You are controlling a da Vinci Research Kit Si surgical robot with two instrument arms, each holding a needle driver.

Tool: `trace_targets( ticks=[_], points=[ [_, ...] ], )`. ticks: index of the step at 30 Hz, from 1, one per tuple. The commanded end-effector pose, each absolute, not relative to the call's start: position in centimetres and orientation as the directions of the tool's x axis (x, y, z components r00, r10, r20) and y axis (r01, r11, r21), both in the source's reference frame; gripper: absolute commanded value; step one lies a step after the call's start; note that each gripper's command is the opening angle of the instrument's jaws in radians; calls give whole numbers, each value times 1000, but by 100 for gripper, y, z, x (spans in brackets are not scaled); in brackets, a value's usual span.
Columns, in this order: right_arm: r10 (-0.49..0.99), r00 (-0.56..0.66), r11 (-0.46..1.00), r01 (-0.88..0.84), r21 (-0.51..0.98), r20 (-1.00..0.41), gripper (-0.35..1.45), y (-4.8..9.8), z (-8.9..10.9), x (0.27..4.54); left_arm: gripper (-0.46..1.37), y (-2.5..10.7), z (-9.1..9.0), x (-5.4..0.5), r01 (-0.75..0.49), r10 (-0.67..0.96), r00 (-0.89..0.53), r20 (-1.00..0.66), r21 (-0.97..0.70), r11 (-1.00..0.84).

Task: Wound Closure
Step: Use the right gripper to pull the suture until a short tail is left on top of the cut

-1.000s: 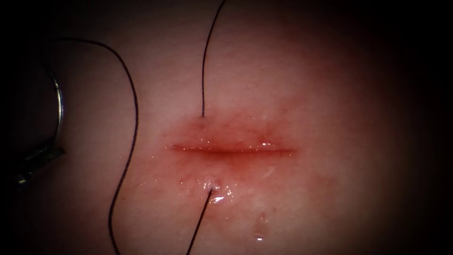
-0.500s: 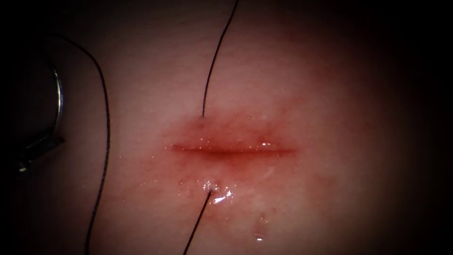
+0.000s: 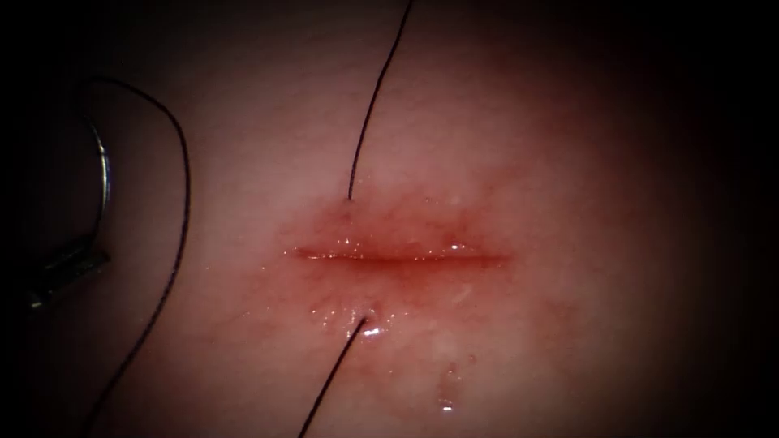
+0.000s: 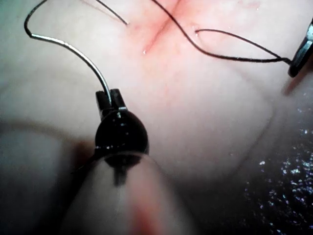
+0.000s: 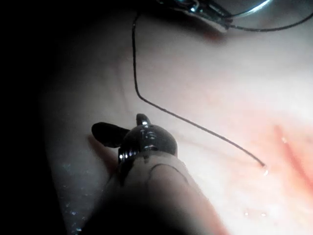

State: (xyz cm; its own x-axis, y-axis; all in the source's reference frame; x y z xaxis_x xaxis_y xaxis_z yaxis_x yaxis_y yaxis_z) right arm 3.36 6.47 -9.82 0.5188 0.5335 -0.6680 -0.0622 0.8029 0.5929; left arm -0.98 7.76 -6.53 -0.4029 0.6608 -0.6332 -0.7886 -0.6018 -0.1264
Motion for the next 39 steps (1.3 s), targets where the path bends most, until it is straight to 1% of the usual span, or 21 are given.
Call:
trace_targets(
  ticks=[1, 3, 4, 8, 9, 12, 16, 17, 19, 23, 28, 34, 37, 39],
  points=[
    [532, 514, 809, -74, 583, -673, 111, 649, -984, 332, -35, 778, -654, -95, -784, 657, -416, -629, -119, -609],
    [524, 501, 826, -103, 554, -689, 123, 655, -989, 323, -35, 781, -655, -90, -779, 647, -433, -628, -101, -619],
    [526, 494, 828, -110, 550, -692, 126, 658, -992, 316, -35, 782, -656, -86, -781, 647, -434, -627, -95, -617],
    [534, 475, 827, -121, 549, -700, 125, 668, -997, 293, -35, 786, -656, -78, -776, 642, -443, -626, -91, -624],
    [531, 472, 833, -139, 535, -704, 125, 675, -997, 280, -35, 787, -656, -76, -773, 637, -448, -627, -86, -629],
    [534, 463, 837, -172, 520, -708, 124, 689, -993, 261, -35, 786, -655, -75, -774, 637, -448, -627, -83, -627],
    [540, 449, 838, -207, 504, -712, 118, 710, -978, 244, -35, 786, -656, -78, -774, 635, -452, -627, -78, -628],
    [539, 449, 840, -216, 499, -713, 114, 716, -971, 242, -35, 785, -656, -79, -777, 636, -451, -626, -75, -625],
    [538, 450, 841, -229, 490, -713, 111, 725, -960, 240, -35, 785, -656, -81, -774, 633, -453, -628, -75, -628],
    [545, 441, 838, -268, 475, -713, 119, 746, -934, 240, -35, 783, -657, -86, -772, 631, -447, -634, -83, -630],
    [546, 439, 838, -283, 466, -714, 120, 759, -910, 242, -35, 781, -656, -90, -769, 629, -449, -635, -84, -634],
    [525, 441, 850, -242, 467, -728, 109, 758, -878, 257, -35, 780, -657, -93, -769, 630, -445, -636, -89, -633],
    [512, 449, 857, -209, 471, -732, 96, 753, -865, 267, -35, 780, -657, -94, -771, 630, -437, -642, -94, -630],
    [505, 451, 861, -203, 466, -736, 95, 752, -860, 272, -35, 780, -657, -94, -771, 630, -437, -642, -94, -630]
  ],
)
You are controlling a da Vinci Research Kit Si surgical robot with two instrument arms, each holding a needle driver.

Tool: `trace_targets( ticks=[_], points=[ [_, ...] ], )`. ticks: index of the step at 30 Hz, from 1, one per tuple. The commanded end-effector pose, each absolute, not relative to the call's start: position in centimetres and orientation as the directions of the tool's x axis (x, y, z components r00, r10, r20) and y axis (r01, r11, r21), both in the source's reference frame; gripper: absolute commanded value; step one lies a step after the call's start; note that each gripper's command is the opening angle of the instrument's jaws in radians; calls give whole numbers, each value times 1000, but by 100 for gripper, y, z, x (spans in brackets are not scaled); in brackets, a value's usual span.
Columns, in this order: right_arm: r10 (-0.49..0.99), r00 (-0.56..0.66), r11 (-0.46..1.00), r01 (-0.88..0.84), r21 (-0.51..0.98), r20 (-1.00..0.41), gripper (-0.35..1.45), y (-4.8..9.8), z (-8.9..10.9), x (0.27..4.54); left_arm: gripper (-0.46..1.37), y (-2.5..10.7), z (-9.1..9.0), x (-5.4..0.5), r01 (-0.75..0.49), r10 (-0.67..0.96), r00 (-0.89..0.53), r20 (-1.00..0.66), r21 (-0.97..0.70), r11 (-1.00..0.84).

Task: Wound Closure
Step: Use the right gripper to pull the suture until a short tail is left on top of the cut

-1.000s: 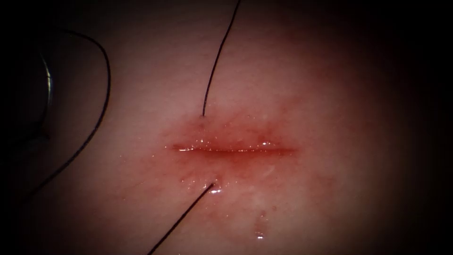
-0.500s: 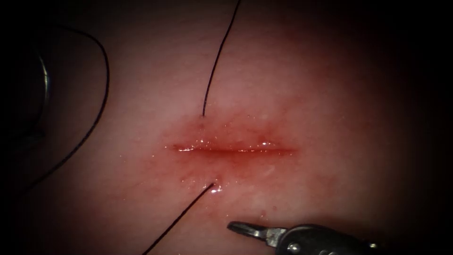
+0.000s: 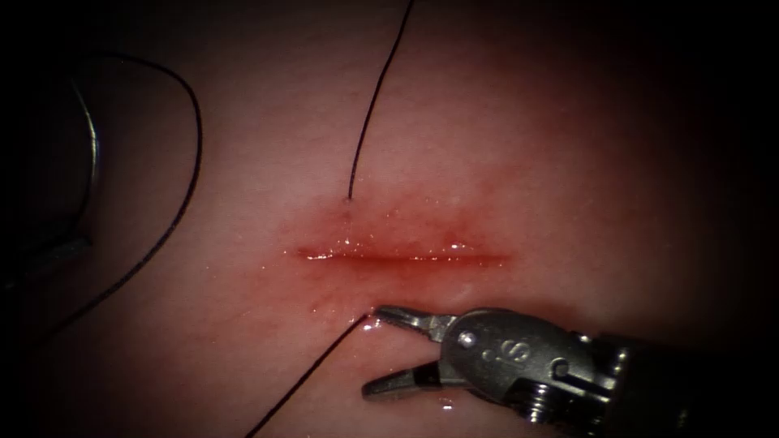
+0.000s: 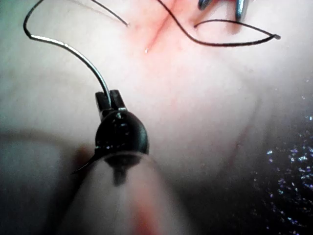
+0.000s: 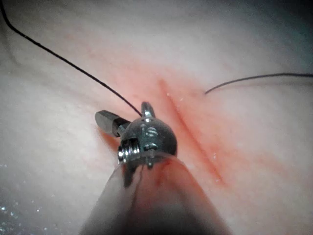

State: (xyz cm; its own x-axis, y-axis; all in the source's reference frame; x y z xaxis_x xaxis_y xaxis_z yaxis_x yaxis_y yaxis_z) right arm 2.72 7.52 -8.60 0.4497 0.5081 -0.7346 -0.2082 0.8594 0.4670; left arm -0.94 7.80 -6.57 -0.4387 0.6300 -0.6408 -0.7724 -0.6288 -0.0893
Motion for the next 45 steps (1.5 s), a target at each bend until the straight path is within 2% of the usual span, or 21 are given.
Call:
trace_targets(
  ticks=[1, 8, 11, 13, 15, 19, 21, 22, 23, 45],
  points=[
    [500, 454, 864, -198, 464, -738, 93, 752, -857, 274, -35, 780, -657, -94, -769, 630, -437, -642, -96, -631],
    [496, 457, 866, -204, 456, -738, 84, 763, -845, 279, -35, 779, -657, -94, -770, 630, -437, -641, -95, -631],
    [494, 457, 868, -205, 453, -739, 72, 765, -842, 280, -35, 778, -657, -94, -770, 631, -437, -641, -95, -630],
    [492, 458, 869, -208, 449, -740, 56, 765, -839, 281, -35, 778, -657, -94, -770, 631, -437, -641, -95, -630],
    [489, 457, 870, -196, 452, -743, 31, 764, -836, 282, -35, 778, -658, -94, -769, 631, -437, -642, -97, -632],
    [483, 465, 873, -189, 449, -742, 17, 763, -832, 283, -35, 778, -658, -94, -770, 631, -437, -641, -97, -631],
    [477, 468, 876, -183, 447, -744, 0, 763, -829, 283, -35, 778, -658, -94, -770, 631, -437, -641, -97, -631],
    [469, 472, 880, -178, 440, -747, -25, 764, -827, 282, -35, 777, -658, -94, -770, 631, -437, -641, -96, -631],
    [468, 474, 880, -174, 442, -746, -35, 764, -826, 282, -35, 777, -658, -94, -770, 631, -437, -641, -96, -631],
    [468, 519, 878, -179, 444, -715, -35, 763, -827, 282, -35, 779, -657, -94, -769, 631, -437, -642, -97, -631]
  ],
)
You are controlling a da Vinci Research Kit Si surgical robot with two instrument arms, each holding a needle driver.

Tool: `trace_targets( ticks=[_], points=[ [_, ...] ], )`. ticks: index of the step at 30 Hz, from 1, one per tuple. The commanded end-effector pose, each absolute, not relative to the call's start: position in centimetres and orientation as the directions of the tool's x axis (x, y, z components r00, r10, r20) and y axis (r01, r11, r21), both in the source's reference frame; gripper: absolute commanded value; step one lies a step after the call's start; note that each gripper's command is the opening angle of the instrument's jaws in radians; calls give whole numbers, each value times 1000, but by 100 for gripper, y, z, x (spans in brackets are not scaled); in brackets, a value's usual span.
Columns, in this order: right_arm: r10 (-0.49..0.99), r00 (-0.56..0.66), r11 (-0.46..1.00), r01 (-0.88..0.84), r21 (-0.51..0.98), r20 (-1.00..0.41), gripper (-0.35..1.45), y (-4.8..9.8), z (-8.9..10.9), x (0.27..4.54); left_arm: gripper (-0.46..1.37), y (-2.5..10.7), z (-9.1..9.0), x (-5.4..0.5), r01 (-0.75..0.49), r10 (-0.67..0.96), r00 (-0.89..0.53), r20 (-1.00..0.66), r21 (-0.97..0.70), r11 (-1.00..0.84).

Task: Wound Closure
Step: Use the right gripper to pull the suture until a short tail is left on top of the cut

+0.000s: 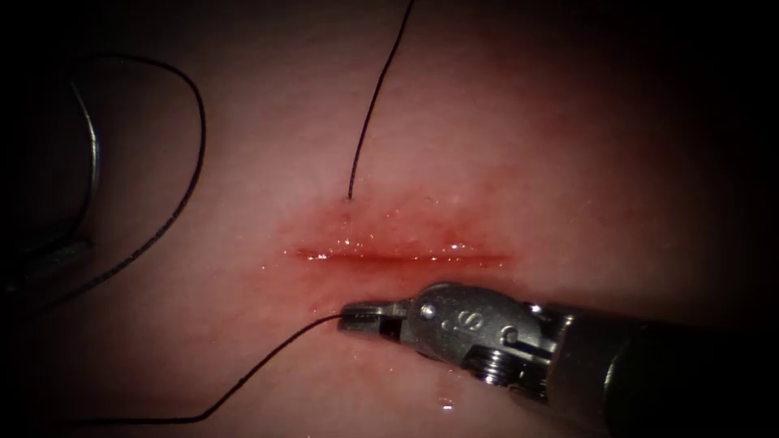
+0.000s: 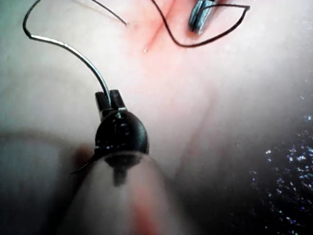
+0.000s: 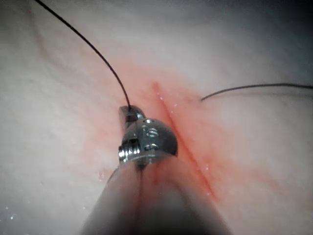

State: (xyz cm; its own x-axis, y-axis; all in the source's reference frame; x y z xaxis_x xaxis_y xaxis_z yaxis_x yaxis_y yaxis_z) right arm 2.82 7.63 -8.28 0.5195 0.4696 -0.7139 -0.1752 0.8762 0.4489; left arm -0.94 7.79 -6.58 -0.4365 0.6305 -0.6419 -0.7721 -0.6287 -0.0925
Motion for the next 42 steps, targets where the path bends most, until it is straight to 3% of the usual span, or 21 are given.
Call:
trace_targets(
  ticks=[1, 42],
  points=[
    [468, 519, 878, -179, 445, -715, -35, 763, -827, 282, -35, 779, -657, -94, -769, 631, -437, -641, -97, -631],
    [429, 579, 869, -53, 492, -694, -35, 674, -892, 294, -35, 782, -655, -95, -764, 623, -446, -642, -90, -639]
  ],
)
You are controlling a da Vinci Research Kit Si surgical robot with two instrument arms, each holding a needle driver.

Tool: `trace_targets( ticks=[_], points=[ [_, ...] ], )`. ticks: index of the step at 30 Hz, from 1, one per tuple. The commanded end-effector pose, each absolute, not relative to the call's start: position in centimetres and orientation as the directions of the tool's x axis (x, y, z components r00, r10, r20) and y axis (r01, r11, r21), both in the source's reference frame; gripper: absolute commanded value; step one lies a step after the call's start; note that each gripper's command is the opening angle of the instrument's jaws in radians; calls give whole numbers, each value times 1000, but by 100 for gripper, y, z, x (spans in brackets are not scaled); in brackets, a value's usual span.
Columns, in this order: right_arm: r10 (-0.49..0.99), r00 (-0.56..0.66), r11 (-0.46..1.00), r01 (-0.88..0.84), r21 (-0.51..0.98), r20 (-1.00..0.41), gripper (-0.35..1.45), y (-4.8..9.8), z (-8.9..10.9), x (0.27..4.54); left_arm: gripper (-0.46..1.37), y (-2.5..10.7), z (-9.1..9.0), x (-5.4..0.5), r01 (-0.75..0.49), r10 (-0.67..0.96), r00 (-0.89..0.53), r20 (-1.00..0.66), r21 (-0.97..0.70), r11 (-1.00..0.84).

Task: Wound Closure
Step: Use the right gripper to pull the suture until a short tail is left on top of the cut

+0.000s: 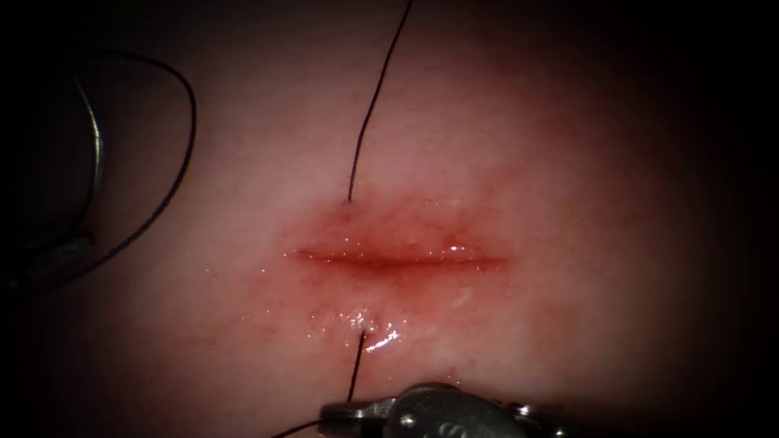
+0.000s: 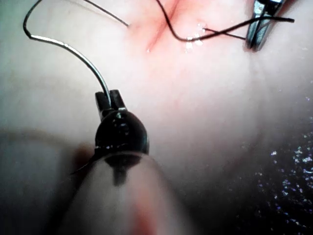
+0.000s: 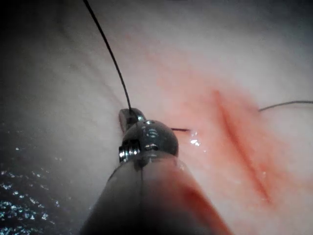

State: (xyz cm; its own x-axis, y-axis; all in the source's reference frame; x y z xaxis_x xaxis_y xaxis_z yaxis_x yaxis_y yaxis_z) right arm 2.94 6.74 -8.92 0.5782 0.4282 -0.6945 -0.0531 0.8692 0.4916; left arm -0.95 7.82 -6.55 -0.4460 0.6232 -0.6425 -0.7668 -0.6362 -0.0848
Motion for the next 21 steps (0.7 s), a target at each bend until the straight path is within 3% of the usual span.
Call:
trace_targets(
  ticks=[1, 21],
  points=[
    [428, 581, 867, -47, 496, -693, -35, 668, -896, 295, -35, 783, -655, -95, -764, 623, -446, -642, -90, -639],
    [441, 586, 837, 4, 547, -679, -35, 616, -942, 305, -35, 783, -654, -95, -762, 619, -450, -644, -85, -642]
  ],
)
